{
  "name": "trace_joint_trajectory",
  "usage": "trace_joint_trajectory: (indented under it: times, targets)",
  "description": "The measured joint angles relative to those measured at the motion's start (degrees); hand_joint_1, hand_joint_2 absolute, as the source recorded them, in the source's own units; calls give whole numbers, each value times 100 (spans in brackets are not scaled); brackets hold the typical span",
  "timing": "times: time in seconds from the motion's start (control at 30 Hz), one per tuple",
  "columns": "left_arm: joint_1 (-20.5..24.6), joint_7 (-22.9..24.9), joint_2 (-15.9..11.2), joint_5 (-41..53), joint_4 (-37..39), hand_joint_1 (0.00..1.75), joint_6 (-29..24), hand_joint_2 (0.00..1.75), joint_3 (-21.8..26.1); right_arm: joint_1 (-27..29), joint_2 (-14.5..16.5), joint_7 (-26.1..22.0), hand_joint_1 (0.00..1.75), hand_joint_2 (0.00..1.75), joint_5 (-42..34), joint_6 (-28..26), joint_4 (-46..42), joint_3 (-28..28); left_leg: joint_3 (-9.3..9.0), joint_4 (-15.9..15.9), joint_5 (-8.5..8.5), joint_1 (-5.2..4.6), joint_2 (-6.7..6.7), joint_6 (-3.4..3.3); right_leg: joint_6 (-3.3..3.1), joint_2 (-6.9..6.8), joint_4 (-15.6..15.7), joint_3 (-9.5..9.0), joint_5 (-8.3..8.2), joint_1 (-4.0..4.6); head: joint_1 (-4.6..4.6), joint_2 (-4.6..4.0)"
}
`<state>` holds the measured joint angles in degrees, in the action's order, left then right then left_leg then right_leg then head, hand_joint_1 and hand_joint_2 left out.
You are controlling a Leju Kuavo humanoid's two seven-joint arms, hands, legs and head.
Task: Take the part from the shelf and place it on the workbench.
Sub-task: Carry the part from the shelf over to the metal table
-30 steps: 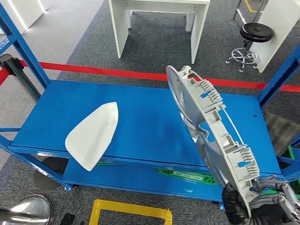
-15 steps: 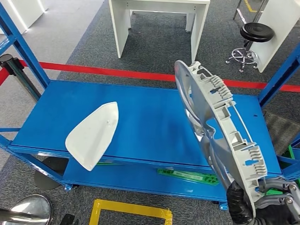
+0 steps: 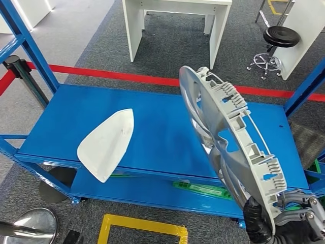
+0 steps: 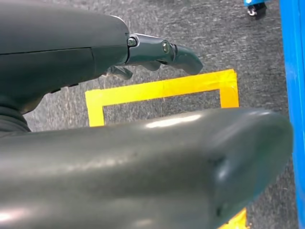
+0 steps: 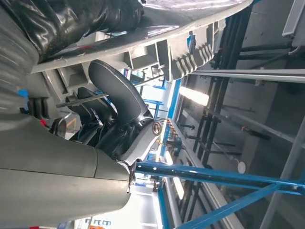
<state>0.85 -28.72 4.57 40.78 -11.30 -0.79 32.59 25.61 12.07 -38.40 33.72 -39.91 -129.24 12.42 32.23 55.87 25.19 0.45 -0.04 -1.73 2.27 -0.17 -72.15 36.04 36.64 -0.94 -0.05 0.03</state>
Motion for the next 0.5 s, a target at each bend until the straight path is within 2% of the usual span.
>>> trace_joint_trajectory:
  times: [0.03, 0.1, 0.13, 0.17, 0.23, 0.3, 0.33, 0.37, 0.43, 0.47, 0.5]
  targets:
    - [-1, 3, 1, 5, 0, 0, 1, 0, 0, -7, 0, 0, 175, 175, -2, 0, 11, -1, 9, 8, -8, 1, -4, 13, 0, 0, 154, -104, -132, -7, 2, 0]
    - [0, 7, 5, 9, 0, 0, 2, 0, 0, -24, 0, 0, 175, 175, -10, 0, 22, 0, 26, 26, -27, 4, -17, 51, -23, 13, 933, -543, -471, -18, 4, 0]
    - [3, 10, 8, 12, 0, 0, 2, 0, 0, -31, 0, 0, 175, 175, -20, 1, 26, 2, 41, 34, -42, 3, -23, 85, -41, 30, 1286, -746, -580, -12, 1, 0]
    - [5, 13, 9, 15, 0, 0, 2, 0, 0, -36, 0, -1, 175, 175, -33, 2, 31, 3, 60, 41, -64, 5, -28, 127, -62, 45, 1523, -872, -633, 1, 0, -1]
    - [6, 21, 14, 21, 0, 0, 2, 0, 0, -39, 0, -2, 175, 175, -51, 4, 48, 2, 99, 32, -137, 21, -35, 228, -128, 62, 1611, -888, -675, 42, -4, 1]
    - [-3, 27, 16, 28, 0, 0, 2, 0, 1, -41, 1, -2, 175, 175, -65, 3, 69, 1, 144, 60, -106, 49, -36, 305, -238, 37, 1659, -826, -767, 44, -6, 1]
    - [-7, 28, 19, 33, 0, 0, 2, 0, 1, -45, 1, -3, 175, 175, -75, 3, 80, 2, 199, 185, 35, 55, -34, 330, -295, 18, 1690, -791, -823, 40, -15, 1]
    - [-8, 28, 25, 42, 0, 0, 4, 0, 1, -49, 2, -3, 175, 175, -94, 3, 93, 1, 289, 435, 260, 62, -29, 346, -339, -4, 1712, -748, -873, 34, -33, 0]
    - [-10, 28, 38, 57, 0, 0, 7, 0, 1, -55, 2, -4, 175, 175, -136, 3, 127, -8, 517, 1196, 768, 63, -25, 372, -377, -34, 1712, -632, -957, 57, -71, -1]
    - [-11, 28, 41, 62, 0, 0, 9, 0, 1, -56, 2, -4, 175, 175, -159, 3, 146, -19, 580, 1518, 913, 64, -25, 382, -375, -46, 1708, -571, -997, 67, -80, 0]
    - [-12, 27, 41, 62, 0, 0, 8, 0, 2, -57, 2, -4, 175, 175, -179, 2, 165, -32, 559, 1669, 941, 63, -24, 387, -367, -55, 1700, -510, -1036, 74, -84, 1]
